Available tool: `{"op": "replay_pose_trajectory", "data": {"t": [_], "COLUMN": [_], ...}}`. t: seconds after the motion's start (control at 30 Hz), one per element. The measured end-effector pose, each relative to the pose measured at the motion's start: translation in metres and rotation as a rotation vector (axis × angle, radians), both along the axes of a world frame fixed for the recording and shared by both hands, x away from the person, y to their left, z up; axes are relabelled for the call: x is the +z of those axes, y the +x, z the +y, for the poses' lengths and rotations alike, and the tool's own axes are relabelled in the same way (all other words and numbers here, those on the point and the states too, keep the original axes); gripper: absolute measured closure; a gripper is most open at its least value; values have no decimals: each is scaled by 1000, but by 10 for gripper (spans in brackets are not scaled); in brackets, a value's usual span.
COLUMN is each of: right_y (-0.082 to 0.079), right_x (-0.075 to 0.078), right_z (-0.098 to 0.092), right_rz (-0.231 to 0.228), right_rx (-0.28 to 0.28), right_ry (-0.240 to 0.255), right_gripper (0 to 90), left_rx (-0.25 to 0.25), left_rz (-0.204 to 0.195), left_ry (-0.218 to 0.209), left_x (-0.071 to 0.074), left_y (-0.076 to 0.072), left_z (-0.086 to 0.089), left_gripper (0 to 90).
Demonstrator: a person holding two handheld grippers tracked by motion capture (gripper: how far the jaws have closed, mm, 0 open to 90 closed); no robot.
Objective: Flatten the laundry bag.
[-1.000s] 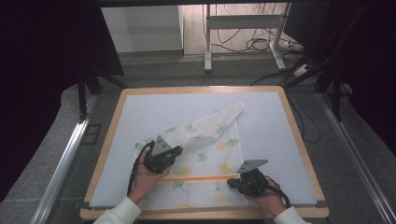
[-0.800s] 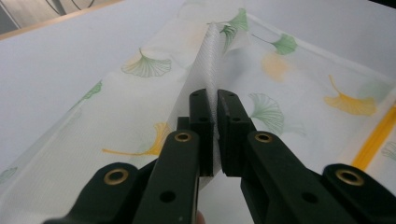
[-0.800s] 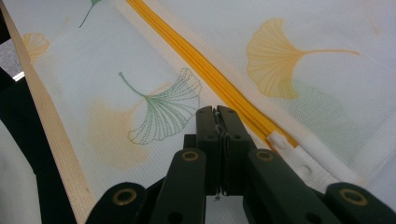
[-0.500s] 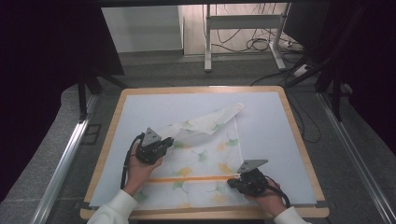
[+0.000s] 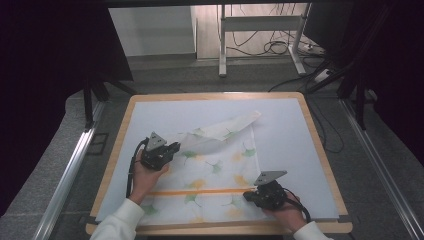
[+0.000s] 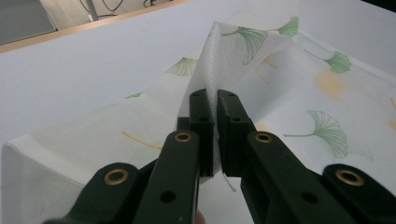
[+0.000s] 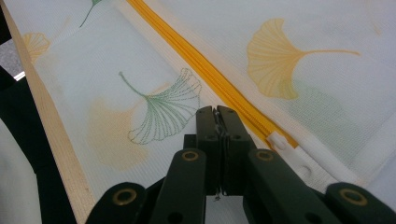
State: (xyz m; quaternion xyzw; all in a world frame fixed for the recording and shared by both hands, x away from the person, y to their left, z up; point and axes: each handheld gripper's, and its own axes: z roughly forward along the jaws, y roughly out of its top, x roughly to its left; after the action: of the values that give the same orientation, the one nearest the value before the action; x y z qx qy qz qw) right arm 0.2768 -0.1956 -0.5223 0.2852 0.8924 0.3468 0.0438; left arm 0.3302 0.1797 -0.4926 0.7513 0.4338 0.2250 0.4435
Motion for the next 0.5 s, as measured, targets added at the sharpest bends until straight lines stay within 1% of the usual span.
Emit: {"op": "replay_pose_trajectory", "data": {"t": [0.17, 0.5], "right_y": [0, 0], "right_x": [0, 0], "right_z": [0, 0], "right_rz": [0, 1], "right_rx": [1, 1], "right_ry": [1, 1], "right_gripper": [876, 876], "left_rx": [13, 26], "left_rz": [-10, -2], "left_ry": [0, -2], "left_x": [4, 3], "left_y": [5, 11], "left_z": [6, 12], "left_gripper": [865, 865]}}
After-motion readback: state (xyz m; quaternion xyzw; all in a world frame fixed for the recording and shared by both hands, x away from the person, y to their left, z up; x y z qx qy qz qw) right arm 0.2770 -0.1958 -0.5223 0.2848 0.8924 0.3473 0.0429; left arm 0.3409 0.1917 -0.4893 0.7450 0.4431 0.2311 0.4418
